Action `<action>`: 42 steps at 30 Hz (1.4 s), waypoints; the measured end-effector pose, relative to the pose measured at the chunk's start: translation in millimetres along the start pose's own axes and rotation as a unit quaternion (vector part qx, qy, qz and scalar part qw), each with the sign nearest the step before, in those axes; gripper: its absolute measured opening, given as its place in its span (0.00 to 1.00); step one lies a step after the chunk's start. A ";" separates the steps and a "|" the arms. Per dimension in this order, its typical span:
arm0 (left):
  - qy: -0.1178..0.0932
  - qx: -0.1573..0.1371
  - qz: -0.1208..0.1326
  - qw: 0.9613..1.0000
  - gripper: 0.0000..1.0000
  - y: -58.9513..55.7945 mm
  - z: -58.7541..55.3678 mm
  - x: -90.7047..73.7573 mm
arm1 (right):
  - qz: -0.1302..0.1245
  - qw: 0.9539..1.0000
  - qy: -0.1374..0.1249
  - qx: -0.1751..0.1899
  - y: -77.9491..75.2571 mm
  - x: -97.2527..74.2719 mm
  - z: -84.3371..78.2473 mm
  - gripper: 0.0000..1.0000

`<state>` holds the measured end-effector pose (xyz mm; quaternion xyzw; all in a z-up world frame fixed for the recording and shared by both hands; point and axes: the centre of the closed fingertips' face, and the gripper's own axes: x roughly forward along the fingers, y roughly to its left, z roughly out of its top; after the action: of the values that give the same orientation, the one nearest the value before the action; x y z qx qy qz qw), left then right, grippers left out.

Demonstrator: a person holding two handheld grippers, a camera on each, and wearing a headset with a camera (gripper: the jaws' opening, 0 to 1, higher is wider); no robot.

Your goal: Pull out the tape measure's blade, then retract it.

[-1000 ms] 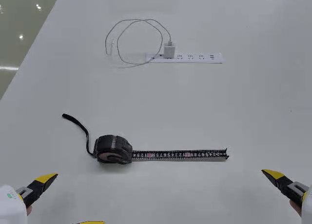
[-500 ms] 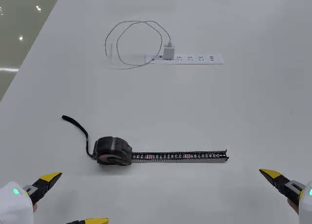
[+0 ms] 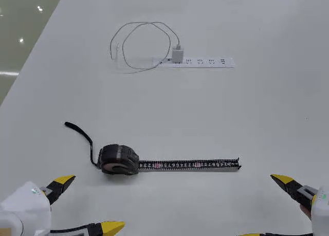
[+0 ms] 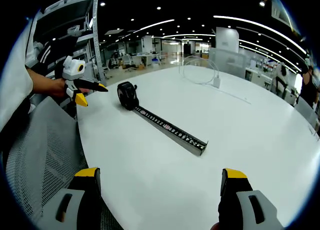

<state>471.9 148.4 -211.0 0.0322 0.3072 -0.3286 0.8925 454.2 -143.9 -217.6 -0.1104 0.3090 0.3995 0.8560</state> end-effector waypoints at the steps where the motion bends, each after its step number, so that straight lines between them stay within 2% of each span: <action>1: -0.001 -0.001 0.000 1.000 0.93 0.7 0.9 1.1 | 0.001 1.000 0.000 0.000 0.1 0.4 -0.2 0.99; 13: -0.002 -0.002 -0.001 1.000 0.92 3.1 13.7 18.5 | 0.008 1.000 0.003 -0.002 -5.1 7.0 0.0 0.99; 20: -0.003 -0.007 -0.003 1.000 0.92 5.7 14.7 23.8 | 0.013 1.000 0.002 -0.004 -8.6 12.5 1.5 0.99; 36: -0.013 -0.011 -0.007 1.000 0.91 5.5 28.0 40.7 | 0.021 1.000 0.004 -0.008 -16.7 22.1 5.0 0.99; 42: -0.015 -0.003 -0.011 1.000 0.91 5.5 33.3 46.6 | 0.021 1.000 0.003 -0.007 -18.4 24.4 6.0 0.99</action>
<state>520.6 117.6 -211.4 0.0213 0.2952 -0.3383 0.8933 482.6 -138.3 -229.0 -0.1113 0.3108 0.4196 0.8455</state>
